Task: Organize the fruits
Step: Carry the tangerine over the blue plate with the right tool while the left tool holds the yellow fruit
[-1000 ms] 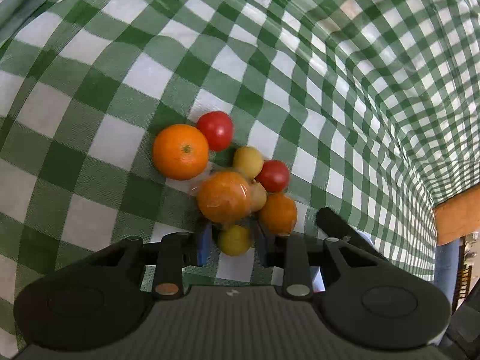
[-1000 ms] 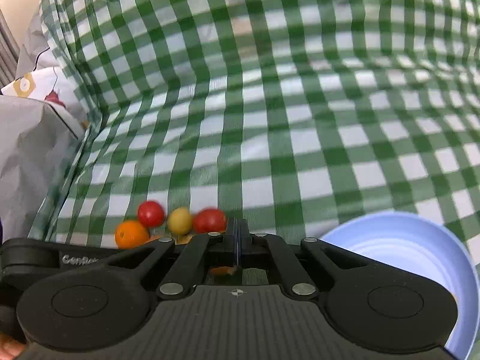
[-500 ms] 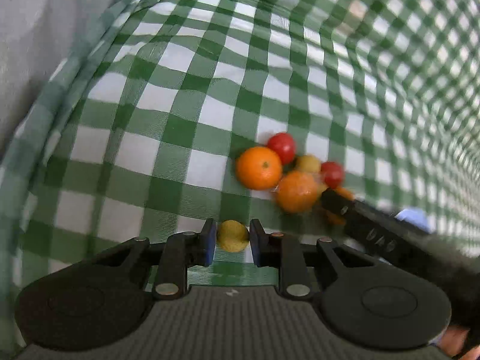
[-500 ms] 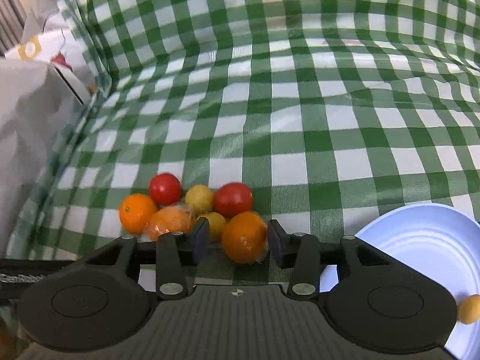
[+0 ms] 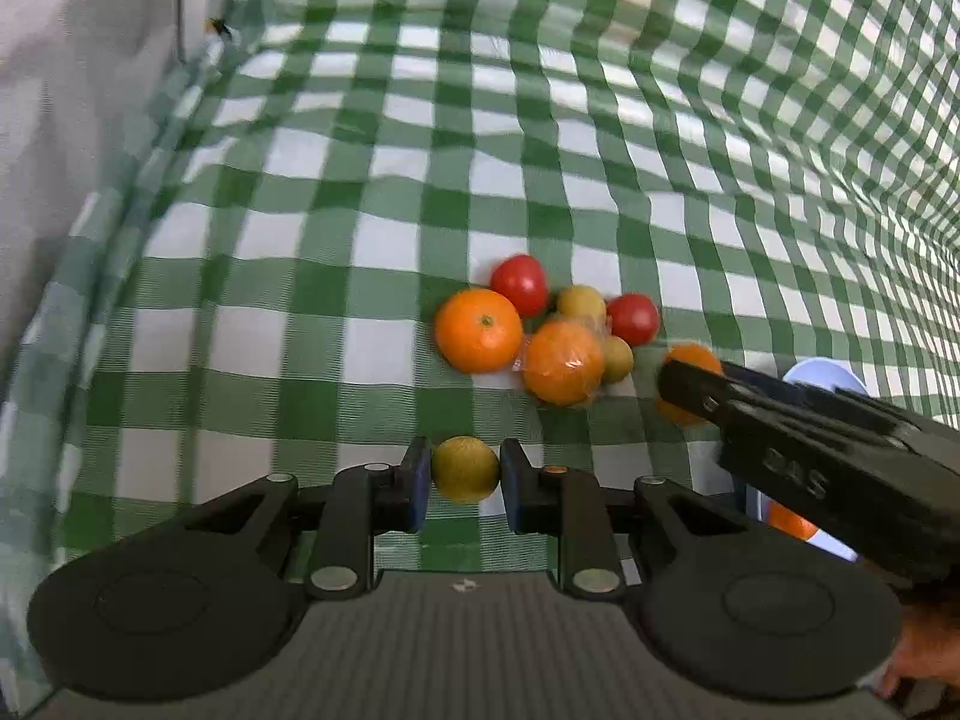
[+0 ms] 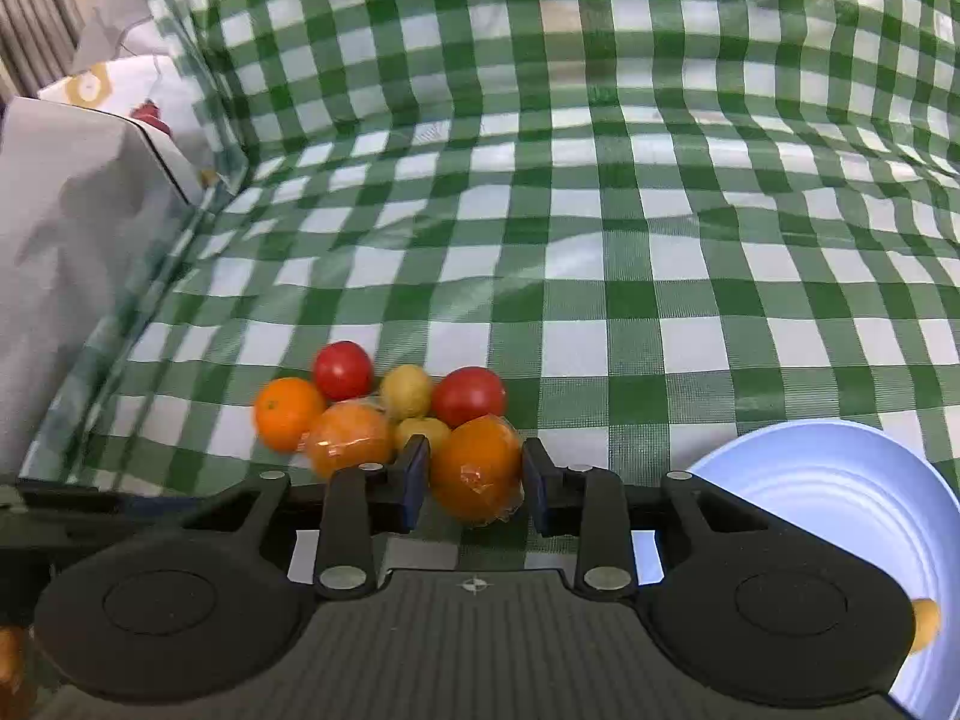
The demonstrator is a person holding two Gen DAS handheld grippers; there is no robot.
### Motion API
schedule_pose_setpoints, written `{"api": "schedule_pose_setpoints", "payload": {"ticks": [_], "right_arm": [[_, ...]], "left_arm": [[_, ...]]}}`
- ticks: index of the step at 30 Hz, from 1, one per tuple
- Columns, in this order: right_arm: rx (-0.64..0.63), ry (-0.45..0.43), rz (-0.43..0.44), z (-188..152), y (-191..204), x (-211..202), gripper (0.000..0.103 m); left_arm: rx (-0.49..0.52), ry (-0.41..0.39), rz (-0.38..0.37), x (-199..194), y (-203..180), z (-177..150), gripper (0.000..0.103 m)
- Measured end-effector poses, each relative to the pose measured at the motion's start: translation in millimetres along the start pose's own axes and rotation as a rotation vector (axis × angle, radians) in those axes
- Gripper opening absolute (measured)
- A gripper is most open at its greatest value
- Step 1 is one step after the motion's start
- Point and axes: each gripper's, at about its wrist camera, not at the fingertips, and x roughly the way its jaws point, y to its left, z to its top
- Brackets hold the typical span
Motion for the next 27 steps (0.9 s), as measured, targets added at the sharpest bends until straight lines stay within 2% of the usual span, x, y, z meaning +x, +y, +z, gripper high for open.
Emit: {"api": "schedule_pose_setpoints", "payload": {"ticks": [3, 8, 10, 17, 27], "right_arm": [[-0.032, -0.019, 0.012, -7, 7, -22, 0.035], [-0.108, -0.040, 0.037, -33, 30, -64, 0.035], [-0.148, -0.028, 0.042, -47, 39, -73, 0.035], [-0.241, 0.108, -0.025, -77, 51, -51, 0.035], [-0.270, 0.166, -0.047, -85, 48, -38, 0.036]], "left_arm": [[-0.016, -0.023, 0.011, -16, 7, -7, 0.026], [0.034, -0.069, 0.041, -50, 12, -34, 0.026], [0.059, -0.064, 0.052, -53, 9, -46, 0.026], [0.153, 0.008, 0.086, -34, -5, -58, 0.027], [0.220, 0.050, 0.103, -19, -15, -61, 0.027]]}}
